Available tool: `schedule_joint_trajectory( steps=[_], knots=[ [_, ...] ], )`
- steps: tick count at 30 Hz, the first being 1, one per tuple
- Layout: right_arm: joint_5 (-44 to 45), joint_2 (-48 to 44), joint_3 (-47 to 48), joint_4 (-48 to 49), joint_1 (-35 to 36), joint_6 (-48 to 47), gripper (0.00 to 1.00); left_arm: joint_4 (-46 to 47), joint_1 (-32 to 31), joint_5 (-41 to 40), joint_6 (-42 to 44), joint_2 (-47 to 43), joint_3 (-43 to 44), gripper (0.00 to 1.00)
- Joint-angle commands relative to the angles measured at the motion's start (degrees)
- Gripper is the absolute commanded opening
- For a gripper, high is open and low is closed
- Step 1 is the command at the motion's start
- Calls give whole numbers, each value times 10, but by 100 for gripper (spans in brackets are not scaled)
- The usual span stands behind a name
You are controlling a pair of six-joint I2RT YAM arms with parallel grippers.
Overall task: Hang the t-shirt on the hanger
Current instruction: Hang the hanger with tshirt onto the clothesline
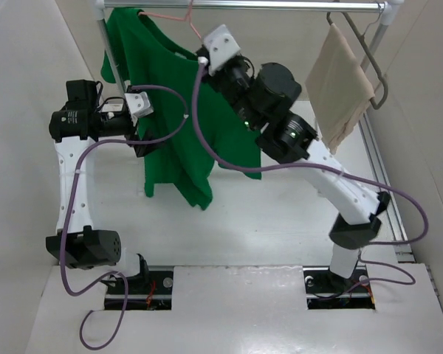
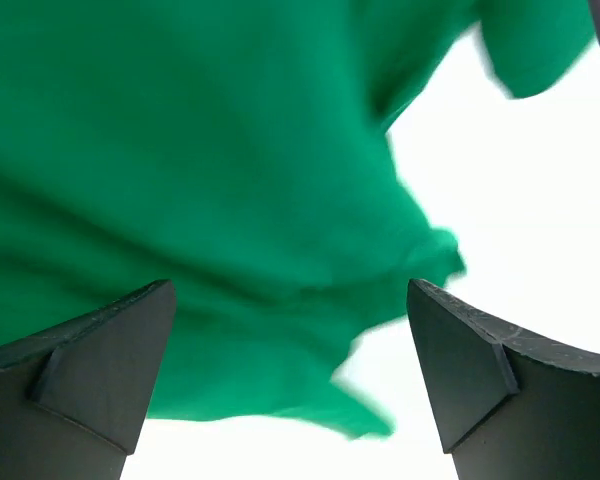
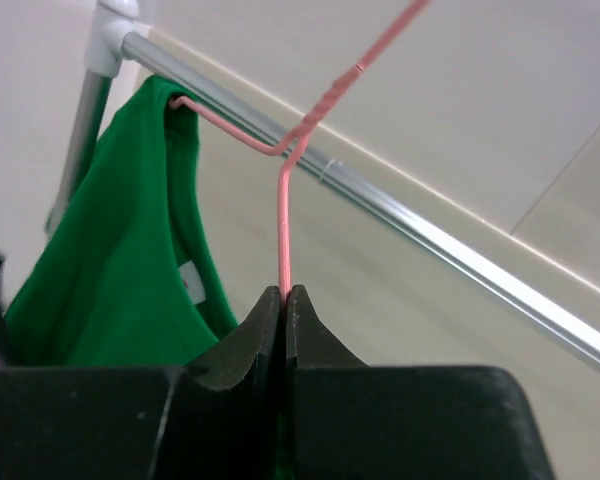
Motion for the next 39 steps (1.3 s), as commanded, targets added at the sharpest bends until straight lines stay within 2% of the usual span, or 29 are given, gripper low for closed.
schedule_joint_trajectory(
  steps=[1, 2, 5, 11, 17, 21, 27, 29, 34, 39],
  knots=[
    [53, 81, 107, 78, 4, -64, 0, -28, 1, 48, 22, -24, -15, 100],
    [58, 129, 159, 78, 4, -81, 0, -28, 1, 48, 22, -24, -15, 100],
    [65, 188, 199, 91, -8, -81, 0, -28, 1, 48, 22, -29, -22, 100],
    [77, 215, 177, 145, -14, -81, 0, -28, 1, 48, 22, -34, -32, 100],
    [84, 257, 222, 163, -32, -81, 0, -28, 1, 54, 22, -40, -38, 100],
    [77, 234, 186, 175, -32, -86, 0, -28, 1, 54, 22, -40, -38, 100],
    [69, 165, 85, 248, 5, -140, 0, -28, 1, 54, 22, -40, -50, 100],
    [83, 165, 84, 272, 6, -145, 0, -28, 1, 59, 22, -40, -50, 100],
    [105, 238, 192, 277, 6, -208, 0, -28, 1, 65, 22, -40, -50, 100],
    [110, 281, 214, 285, -17, -208, 0, -28, 1, 65, 28, -45, -62, 100]
  ],
)
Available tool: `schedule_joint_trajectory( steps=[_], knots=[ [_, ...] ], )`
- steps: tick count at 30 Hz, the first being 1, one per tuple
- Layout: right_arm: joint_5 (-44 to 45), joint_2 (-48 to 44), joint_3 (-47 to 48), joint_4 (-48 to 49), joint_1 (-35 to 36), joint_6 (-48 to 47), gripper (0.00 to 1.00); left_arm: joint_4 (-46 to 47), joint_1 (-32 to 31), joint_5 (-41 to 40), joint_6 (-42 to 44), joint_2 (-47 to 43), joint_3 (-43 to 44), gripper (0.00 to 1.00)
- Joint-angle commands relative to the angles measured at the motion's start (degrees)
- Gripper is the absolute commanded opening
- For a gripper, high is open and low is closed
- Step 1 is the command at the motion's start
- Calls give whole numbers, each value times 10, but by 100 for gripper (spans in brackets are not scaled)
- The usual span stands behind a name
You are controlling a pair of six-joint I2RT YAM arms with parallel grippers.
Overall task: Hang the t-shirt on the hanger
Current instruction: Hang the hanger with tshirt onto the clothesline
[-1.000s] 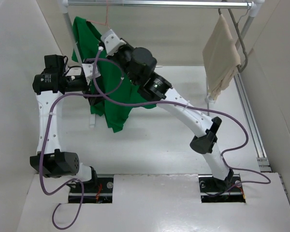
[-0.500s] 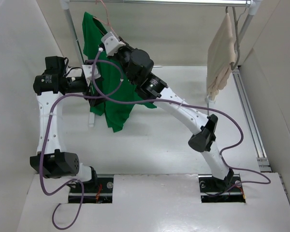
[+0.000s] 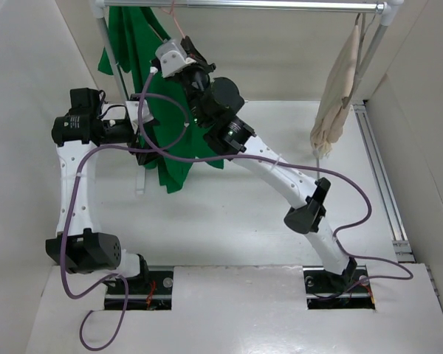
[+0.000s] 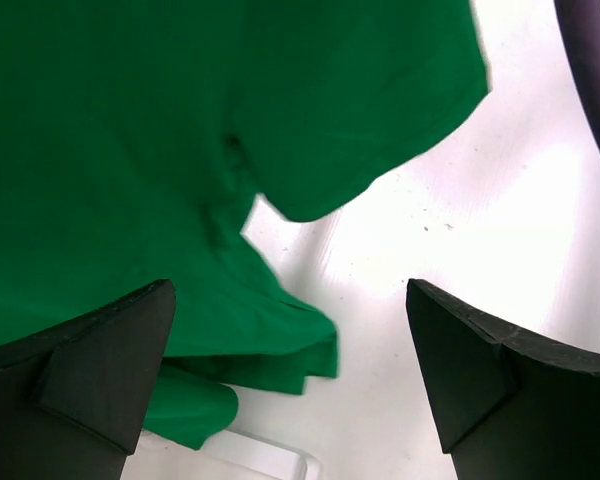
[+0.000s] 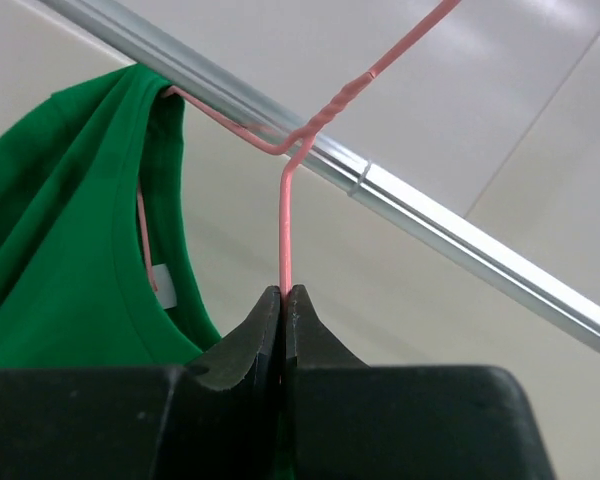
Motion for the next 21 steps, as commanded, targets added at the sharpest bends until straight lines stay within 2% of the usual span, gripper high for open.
schedule_joint_trajectory(
  steps=[1, 10, 15, 16, 17, 20, 21],
  knots=[
    [16, 23, 29, 70, -24, -16, 0, -9, 1, 26, 9, -22, -16, 100],
    [-2, 47, 15, 27, -38, 2, 0, -9, 1, 26, 9, -32, -28, 100],
    [-2, -14, -55, 35, -21, 9, 0, -9, 1, 31, 9, -32, -33, 100],
    [-2, -25, -82, 43, -21, 9, 3, -9, 1, 32, 9, -32, -39, 100],
    [-2, -36, -95, 43, -12, 9, 24, -9, 1, 32, 9, -32, -39, 100],
    [-10, -84, -147, 49, 10, 9, 57, -3, 1, 37, 9, -32, -45, 100],
    [-24, -98, -160, 49, 16, 9, 94, -3, 1, 37, 9, -32, -45, 100]
  ],
)
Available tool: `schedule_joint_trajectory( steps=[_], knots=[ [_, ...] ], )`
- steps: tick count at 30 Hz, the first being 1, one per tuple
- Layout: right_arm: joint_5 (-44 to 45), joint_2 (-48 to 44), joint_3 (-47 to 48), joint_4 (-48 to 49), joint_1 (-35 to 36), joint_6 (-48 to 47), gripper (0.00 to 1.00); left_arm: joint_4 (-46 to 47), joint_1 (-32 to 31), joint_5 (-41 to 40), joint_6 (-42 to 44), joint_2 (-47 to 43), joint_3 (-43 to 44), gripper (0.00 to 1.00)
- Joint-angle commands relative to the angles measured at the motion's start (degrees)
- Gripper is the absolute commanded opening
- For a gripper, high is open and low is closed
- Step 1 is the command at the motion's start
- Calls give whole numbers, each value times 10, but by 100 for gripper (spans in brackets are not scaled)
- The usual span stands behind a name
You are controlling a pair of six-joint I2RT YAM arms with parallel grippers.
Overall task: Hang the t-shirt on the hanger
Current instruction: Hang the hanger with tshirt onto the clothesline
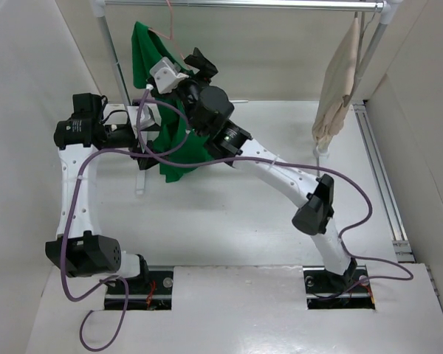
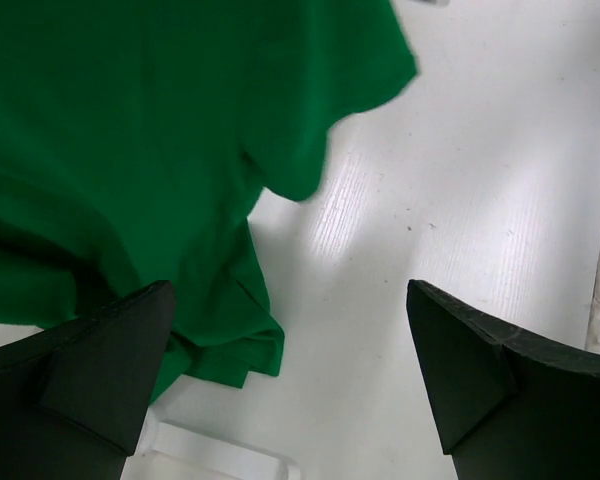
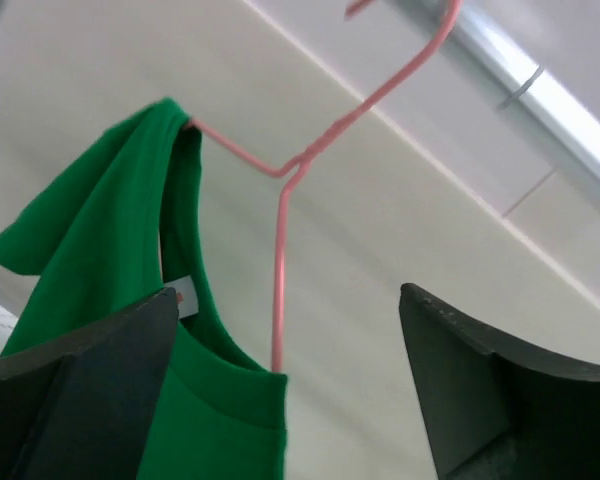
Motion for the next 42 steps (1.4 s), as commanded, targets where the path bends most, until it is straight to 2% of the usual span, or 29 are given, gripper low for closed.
schedule_joint_trajectory(
  steps=[1, 5, 8, 11, 13, 15, 16, 18, 19, 23, 26, 32, 34, 37, 42],
  knots=[
    [-29, -97, -34, 38, 32, 2, 100, -3, 1, 30, 6, -16, -12, 100],
    [-79, -194, -146, 38, 46, 19, 100, 13, 1, -1, 6, -16, -19, 100],
    [-145, -287, -203, 11, 46, 24, 100, 41, 1, -73, -24, -11, -44, 100],
    [-226, -352, -265, -70, 46, 35, 100, 83, 1, -189, -40, -11, -75, 100],
    [-244, -408, -316, -117, 46, 49, 100, 112, 1, -250, -48, -11, -82, 100],
    [-237, -456, -362, -168, 37, 67, 100, 131, 1, -276, -68, -11, -87, 100],
    [-231, -470, -419, -177, 27, 111, 100, 161, 1, -286, -79, -11, -96, 100],
    [-224, -493, -478, -198, -2, 183, 100, 200, 1, -316, -111, -11, -125, 100],
    [-224, -514, -539, -198, -45, 269, 100, 240, 1, -328, -116, -11, -141, 100],
    [-241, -526, -665, -235, -144, 444, 100, 331, 1, -400, -134, -23, -237, 100],
    [-255, -509, -711, -281, -184, 488, 100, 361, 1, -444, -128, -41, -308, 100],
    [-234, -485, -762, -310, -202, 511, 100, 394, 1, -479, -70, -93, -418, 100],
    [-228, -490, -784, -305, -207, 522, 100, 445, 1, -514, -70, -105, -453, 100],
    [-223, -482, -778, -318, -219, 527, 100, 509, 1, -542, -142, -111, -495, 100],
    [-225, -454, -765, -333, -219, 522, 100, 514, 1, -514, -201, -116, -493, 100]
  ],
)
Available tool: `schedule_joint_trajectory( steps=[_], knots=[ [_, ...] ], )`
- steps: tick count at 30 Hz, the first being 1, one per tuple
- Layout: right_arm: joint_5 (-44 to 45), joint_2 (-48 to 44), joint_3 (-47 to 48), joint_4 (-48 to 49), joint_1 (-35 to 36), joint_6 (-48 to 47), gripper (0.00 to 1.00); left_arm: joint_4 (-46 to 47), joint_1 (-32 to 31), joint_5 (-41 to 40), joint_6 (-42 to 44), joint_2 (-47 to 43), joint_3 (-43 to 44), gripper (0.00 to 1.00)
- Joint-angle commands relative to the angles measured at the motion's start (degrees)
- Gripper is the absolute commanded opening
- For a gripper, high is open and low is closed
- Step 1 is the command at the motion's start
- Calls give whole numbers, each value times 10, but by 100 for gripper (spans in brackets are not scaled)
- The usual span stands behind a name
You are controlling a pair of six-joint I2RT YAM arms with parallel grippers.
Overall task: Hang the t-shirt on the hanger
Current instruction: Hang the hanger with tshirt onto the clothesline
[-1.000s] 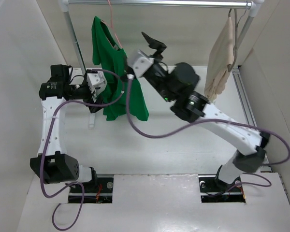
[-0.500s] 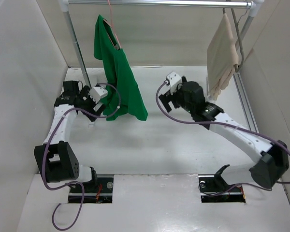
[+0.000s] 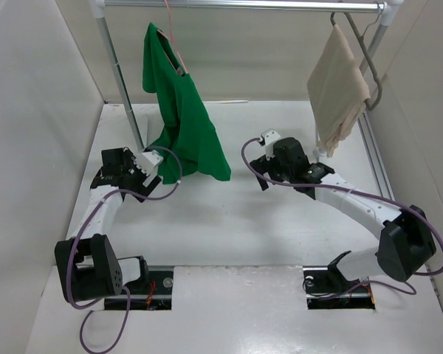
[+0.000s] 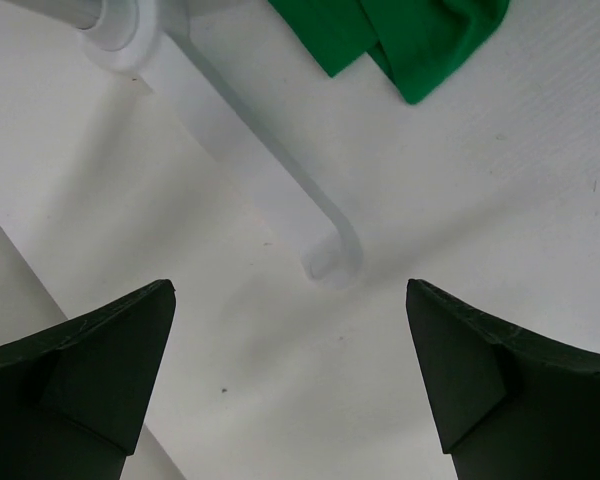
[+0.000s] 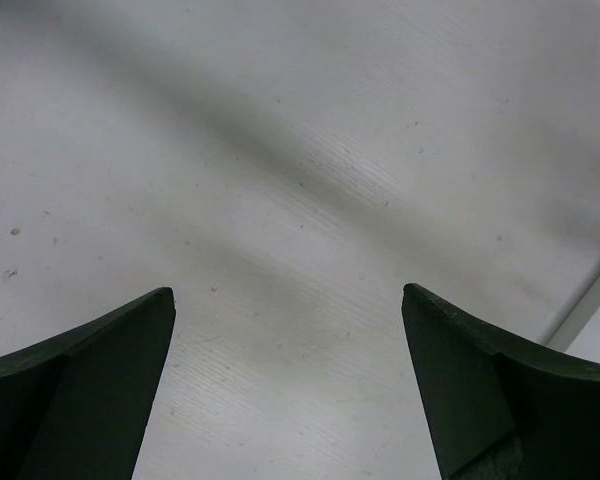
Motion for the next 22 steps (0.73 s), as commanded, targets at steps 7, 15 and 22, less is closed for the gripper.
schedule_joint_trajectory(
  steps=[7, 15, 22],
  knots=[
    [4, 19, 34, -10, -2, 3, 100, 59, -4, -24, -105, -22, 5, 100],
    [15, 14, 34, -15, -2, -4, 100, 59, -9, -24, -115, -27, -5, 100],
    [15, -14, 22, 2, -2, -14, 100, 59, -9, -12, -126, -27, -5, 100]
  ],
)
